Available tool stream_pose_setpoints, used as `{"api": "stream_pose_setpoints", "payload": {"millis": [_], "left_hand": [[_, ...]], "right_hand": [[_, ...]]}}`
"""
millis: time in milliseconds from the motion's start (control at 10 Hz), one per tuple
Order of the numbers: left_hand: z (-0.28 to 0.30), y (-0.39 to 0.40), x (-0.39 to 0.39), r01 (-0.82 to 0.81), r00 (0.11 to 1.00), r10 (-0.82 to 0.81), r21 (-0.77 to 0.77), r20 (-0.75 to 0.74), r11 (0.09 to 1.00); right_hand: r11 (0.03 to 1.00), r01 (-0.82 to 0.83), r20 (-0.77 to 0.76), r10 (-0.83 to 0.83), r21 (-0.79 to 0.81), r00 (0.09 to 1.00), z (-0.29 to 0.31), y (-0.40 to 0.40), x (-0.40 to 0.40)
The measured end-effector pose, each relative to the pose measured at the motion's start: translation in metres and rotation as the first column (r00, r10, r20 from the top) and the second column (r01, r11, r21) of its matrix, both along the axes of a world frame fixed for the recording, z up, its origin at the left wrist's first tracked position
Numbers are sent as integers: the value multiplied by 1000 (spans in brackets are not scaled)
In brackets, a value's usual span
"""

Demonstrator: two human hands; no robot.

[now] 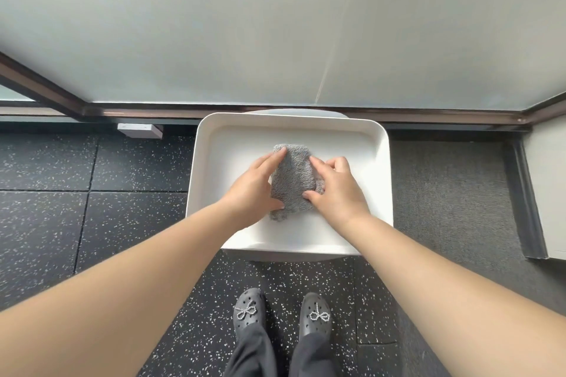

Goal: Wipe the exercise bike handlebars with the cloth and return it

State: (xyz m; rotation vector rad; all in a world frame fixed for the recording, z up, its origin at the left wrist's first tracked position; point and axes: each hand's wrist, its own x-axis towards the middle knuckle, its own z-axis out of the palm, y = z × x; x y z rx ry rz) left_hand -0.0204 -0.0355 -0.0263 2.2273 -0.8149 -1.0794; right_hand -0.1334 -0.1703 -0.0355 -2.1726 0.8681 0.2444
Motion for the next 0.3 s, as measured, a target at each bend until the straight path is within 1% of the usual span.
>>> {"api": "stream_pose_setpoints", "payload": {"millis": [100, 200, 300], "left_hand": [[-2, 2, 2, 80, 983, -100, 133, 152, 988], [18, 3, 4, 96, 972, -146, 251, 186, 963], [45, 5, 3, 141, 950, -211, 288, 229, 947]], "right_hand": [[996, -50, -46, 47, -74, 998, -1, -2, -2], [996, -65, -91, 59, -62, 994, 13, -2, -3], [994, -84, -93, 76, -77, 993, 35, -4, -7]]}}
